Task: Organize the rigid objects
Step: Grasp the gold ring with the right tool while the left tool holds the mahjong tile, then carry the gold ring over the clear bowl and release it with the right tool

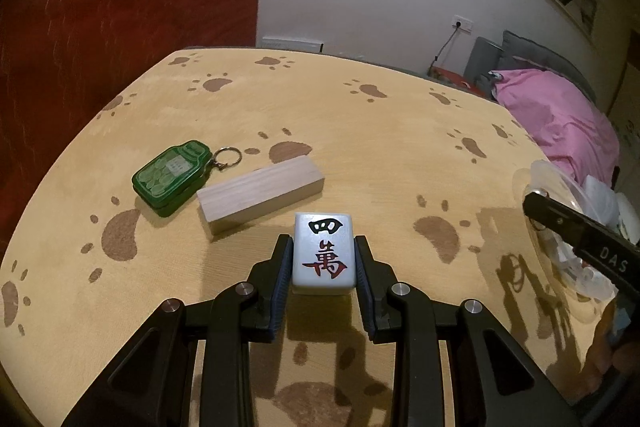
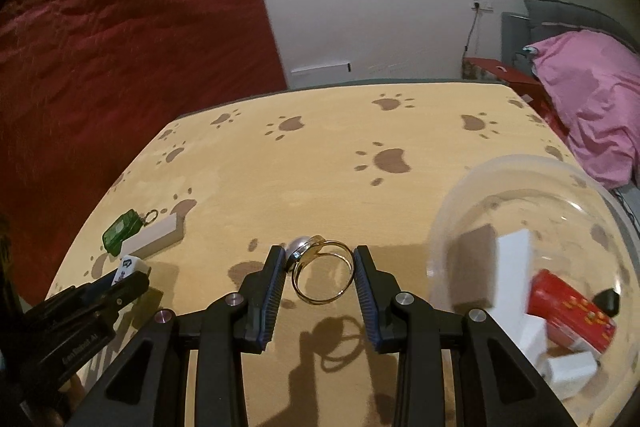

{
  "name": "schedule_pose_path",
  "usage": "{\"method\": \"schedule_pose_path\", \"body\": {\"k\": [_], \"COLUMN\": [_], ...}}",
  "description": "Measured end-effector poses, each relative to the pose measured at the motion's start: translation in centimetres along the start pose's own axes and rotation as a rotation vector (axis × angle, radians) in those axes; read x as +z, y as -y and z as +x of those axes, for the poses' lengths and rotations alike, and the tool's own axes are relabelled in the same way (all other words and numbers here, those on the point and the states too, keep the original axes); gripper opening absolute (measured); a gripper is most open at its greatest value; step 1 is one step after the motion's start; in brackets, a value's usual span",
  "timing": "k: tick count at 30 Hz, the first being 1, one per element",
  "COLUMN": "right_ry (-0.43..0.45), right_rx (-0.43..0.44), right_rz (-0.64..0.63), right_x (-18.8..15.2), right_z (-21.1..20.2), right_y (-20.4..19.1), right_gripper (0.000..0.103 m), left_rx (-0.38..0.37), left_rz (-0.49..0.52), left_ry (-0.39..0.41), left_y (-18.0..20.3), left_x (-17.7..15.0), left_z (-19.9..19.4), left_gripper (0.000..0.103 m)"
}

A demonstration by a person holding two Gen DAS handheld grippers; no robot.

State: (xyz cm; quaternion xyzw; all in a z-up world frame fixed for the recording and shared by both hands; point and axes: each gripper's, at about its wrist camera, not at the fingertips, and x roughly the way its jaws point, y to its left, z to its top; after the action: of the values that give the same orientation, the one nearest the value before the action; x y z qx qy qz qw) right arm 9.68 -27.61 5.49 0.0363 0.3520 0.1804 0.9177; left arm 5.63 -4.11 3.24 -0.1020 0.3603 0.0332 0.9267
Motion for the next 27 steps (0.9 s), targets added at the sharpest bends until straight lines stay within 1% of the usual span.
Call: {"method": "schedule_pose_path", "body": {"k": [4, 14, 17, 27], "right_ry": [0.024, 0.082, 0.09, 0.109], "right_rx": [-0.024, -0.133, -0.15, -0.22], "right_rz": [0.03, 0.097, 0.119, 0.112], "right_x": [-0.1, 0.0, -0.1, -0.4], "right_z": [-1.2, -3.6, -4.1, -4.8], "right_y": [1.8, 6.6, 7.9, 9.1], "right_gripper": [0.037, 0.037, 0.037, 0.037], "left_rx": [-0.001, -0.014, -0.02, -0.03], "left_rz": [0.014, 0.06, 0.076, 0.106], "left_ry": [0.002, 0.0, 0.0, -0.009], "left_y": [0.8, 3.9, 4.9, 6.9], "left_x": [-0.1, -0.6, -0.7, -1.0], "left_z": [-0.4, -0.9, -1.1, -1.2], "left_gripper": [0.031, 0.031, 0.031, 0.031]}}
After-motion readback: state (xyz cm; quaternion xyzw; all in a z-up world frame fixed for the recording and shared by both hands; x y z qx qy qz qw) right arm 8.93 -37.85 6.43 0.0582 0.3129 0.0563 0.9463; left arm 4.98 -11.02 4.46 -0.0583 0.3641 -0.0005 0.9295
